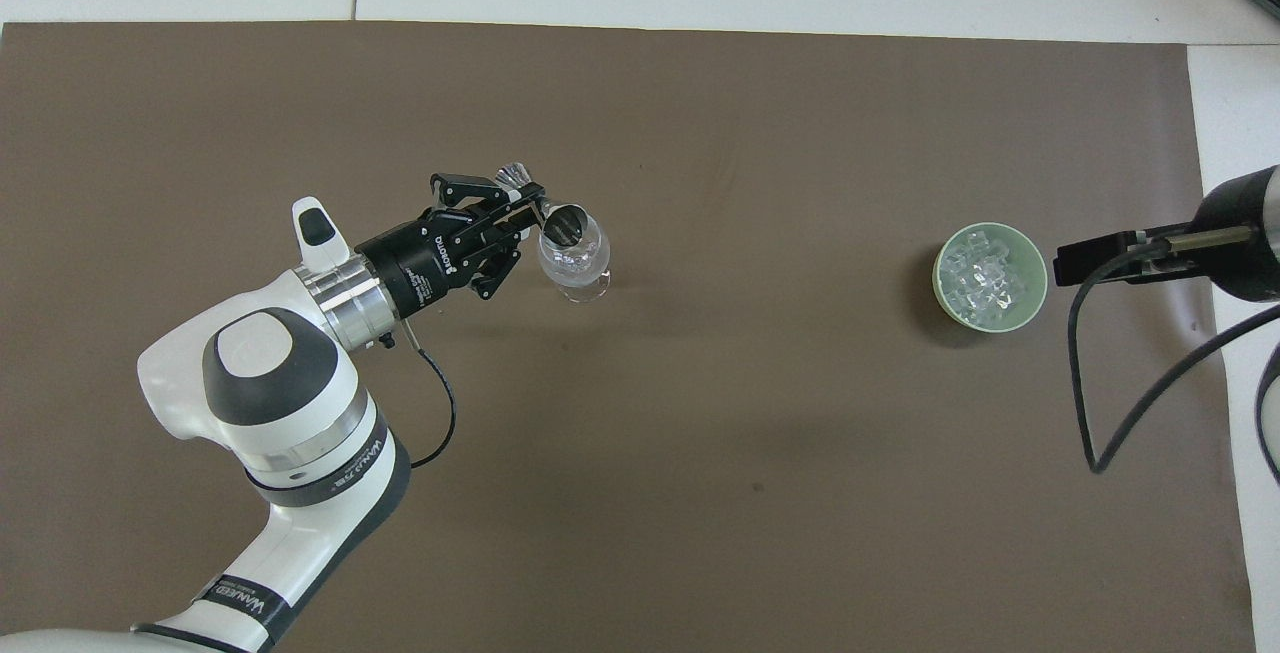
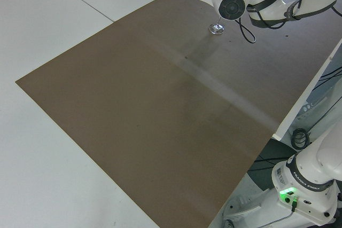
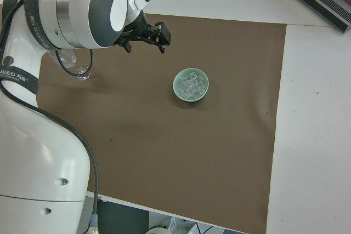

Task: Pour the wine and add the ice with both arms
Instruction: 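Tilt the jigger over the glass with the left gripper to pour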

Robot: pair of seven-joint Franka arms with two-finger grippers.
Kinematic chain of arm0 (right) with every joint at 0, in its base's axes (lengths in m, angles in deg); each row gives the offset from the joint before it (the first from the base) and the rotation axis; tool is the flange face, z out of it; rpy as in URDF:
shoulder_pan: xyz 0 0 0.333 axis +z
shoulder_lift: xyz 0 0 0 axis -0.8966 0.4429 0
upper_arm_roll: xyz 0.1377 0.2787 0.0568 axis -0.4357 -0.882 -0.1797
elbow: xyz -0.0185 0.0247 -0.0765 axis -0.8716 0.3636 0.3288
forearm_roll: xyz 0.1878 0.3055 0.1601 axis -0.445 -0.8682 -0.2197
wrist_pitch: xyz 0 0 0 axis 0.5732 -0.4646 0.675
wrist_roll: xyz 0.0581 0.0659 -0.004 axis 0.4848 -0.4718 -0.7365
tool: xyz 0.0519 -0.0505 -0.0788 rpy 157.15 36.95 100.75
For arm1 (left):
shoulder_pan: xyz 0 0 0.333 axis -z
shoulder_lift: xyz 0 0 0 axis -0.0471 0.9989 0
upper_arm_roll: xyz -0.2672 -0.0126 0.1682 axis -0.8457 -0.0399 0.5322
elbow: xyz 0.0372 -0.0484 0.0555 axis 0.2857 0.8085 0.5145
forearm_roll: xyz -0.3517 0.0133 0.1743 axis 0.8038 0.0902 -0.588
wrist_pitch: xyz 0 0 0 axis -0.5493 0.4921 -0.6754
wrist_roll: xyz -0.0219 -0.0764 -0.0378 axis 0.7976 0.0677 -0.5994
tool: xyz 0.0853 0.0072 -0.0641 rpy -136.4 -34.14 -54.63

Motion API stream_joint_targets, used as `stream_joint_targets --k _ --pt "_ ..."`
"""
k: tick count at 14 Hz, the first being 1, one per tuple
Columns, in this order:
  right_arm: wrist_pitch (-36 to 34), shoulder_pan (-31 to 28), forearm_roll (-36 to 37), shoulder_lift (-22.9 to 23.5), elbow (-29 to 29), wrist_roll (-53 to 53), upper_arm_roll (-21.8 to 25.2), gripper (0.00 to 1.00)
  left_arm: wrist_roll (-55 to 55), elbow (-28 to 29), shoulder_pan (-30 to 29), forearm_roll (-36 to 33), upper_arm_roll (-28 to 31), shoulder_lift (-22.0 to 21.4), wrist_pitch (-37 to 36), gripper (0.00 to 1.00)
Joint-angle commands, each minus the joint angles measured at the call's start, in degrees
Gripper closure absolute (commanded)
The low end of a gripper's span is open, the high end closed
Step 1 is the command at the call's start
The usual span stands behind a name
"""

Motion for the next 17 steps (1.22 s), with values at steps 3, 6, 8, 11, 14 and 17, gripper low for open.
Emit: stream_joint_targets --k 3,6,8,11,14,17 --pt "-0.75 -0.52 -1.33 -0.68 0.35 -1.34 -0.15 0.0 3.94 -0.5 0.53 -0.68 0.46 0.32 0.79 1.0" --pt "-0.75 -0.52 -1.33 -0.68 0.35 -1.34 -0.15 0.0 6.31 -0.67 0.53 -0.76 0.46 0.15 1.67 1.0" --pt "-0.75 -0.52 -1.33 -0.68 0.35 -1.34 -0.15 0.0 7.8 -0.85 0.62 -0.5 0.37 0.32 3.24 1.0" --pt "-0.75 -0.52 -1.33 -0.68 0.35 -1.25 -0.15 0.0 7.81 -1.9 1.59 -0.15 0.37 0.5 5.18 1.0" --pt "-0.75 -0.52 -1.33 -0.68 0.35 -1.34 -0.15 0.0 9.12 -2.17 1.85 -0.24 0.46 0.5 5.8 1.0" --pt "-0.75 -0.52 -1.33 -0.68 0.35 -1.34 -0.24 0.0 11.93 -2.08 1.85 -0.24 0.46 0.5 6.24 1.0"
